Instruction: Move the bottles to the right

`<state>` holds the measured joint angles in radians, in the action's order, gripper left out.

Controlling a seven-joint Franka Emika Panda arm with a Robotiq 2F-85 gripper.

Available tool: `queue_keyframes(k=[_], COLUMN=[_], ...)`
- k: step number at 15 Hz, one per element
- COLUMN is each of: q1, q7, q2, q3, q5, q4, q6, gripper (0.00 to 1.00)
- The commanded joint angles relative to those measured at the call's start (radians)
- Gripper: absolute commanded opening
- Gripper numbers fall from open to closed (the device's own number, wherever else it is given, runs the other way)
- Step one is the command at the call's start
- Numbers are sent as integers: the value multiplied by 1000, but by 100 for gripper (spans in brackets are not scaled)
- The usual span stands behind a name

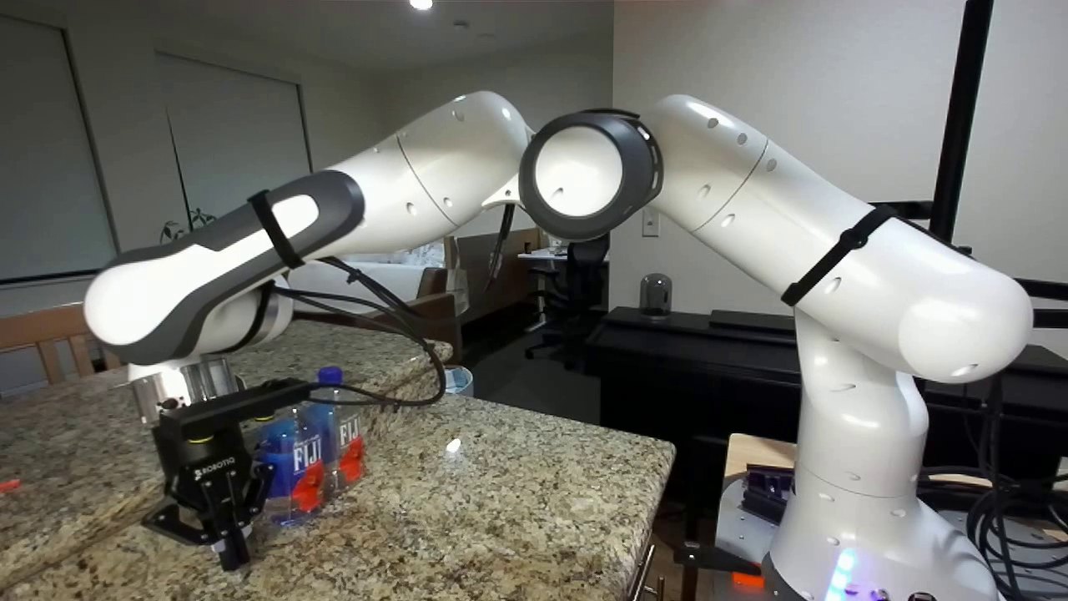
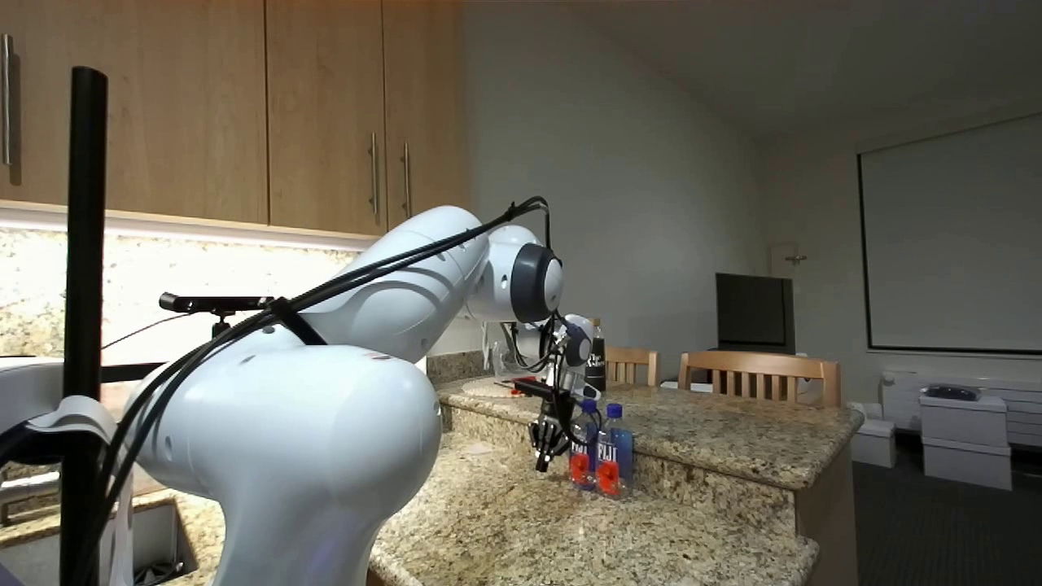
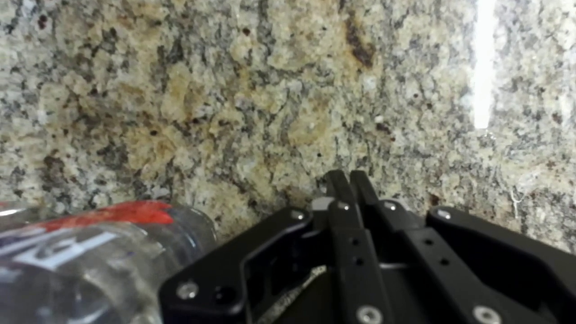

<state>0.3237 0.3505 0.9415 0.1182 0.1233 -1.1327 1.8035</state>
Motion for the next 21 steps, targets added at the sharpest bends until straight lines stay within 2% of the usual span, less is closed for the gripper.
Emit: queue_keyframes(k=[1, 12, 21], q1=[-14, 0, -25], q7=[-1, -14, -4], q2=[-40, -14, -39], q3=[-2, 26, 20], q5=[7, 13, 15], q4=[-51, -22, -92], q6=[2, -9, -4], gripper=[8, 7, 8])
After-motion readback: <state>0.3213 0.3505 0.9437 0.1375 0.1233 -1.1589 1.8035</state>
